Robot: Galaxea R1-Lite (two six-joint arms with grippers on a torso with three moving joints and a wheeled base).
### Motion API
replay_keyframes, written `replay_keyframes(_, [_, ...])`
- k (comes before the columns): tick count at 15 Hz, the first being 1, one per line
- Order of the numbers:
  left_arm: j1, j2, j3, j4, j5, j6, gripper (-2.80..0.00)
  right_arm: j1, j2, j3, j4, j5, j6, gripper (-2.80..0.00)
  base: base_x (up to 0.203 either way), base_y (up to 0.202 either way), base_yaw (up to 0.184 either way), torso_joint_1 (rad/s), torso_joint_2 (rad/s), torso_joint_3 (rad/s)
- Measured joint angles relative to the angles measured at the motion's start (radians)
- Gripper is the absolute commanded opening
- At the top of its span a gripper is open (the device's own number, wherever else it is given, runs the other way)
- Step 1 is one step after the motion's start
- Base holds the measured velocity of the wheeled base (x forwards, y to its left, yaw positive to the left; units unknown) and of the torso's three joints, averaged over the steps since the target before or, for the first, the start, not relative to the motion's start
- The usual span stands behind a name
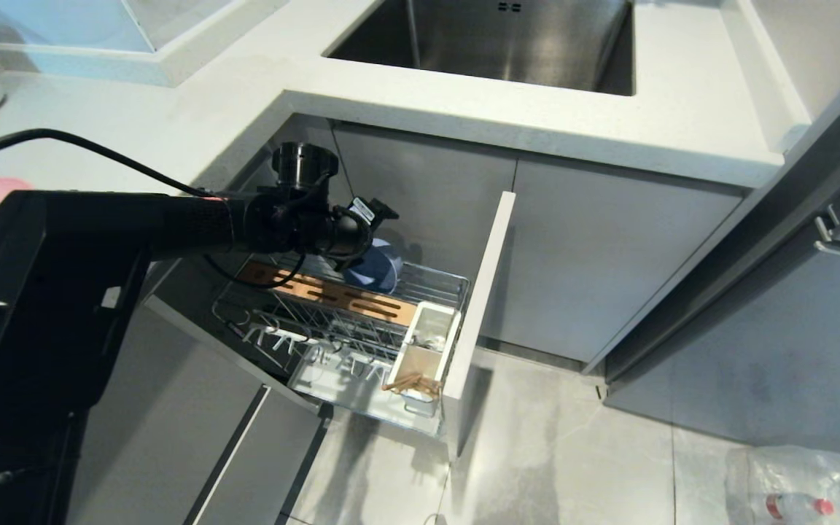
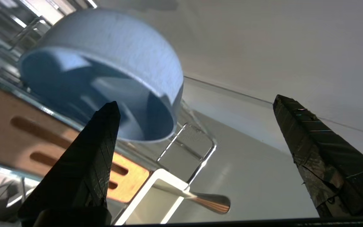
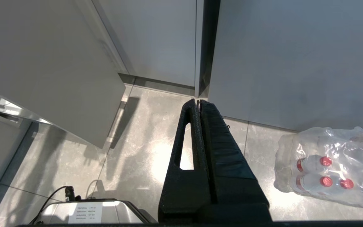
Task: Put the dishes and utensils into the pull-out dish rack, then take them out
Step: Take the bowl out of the cupboard
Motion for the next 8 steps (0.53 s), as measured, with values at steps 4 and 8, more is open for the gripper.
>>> replay_keyframes(4, [0.007, 0.028, -0.002, -0.014, -0.005, -0.001, 0.0, 0.0, 0.0, 0.0, 0.0, 0.0, 0.0, -2.8, 0.0, 0.0, 0.0, 0.0, 0.0, 0.0])
replay_keyframes(8, [0.008, 0.049, -0.005, -0.027, -0.008, -0.001, 0.0, 0.0, 0.0, 0.0, 0.0, 0.0, 0.0, -2.8, 0.0, 0.0, 0.0, 0.0, 0.0, 0.0])
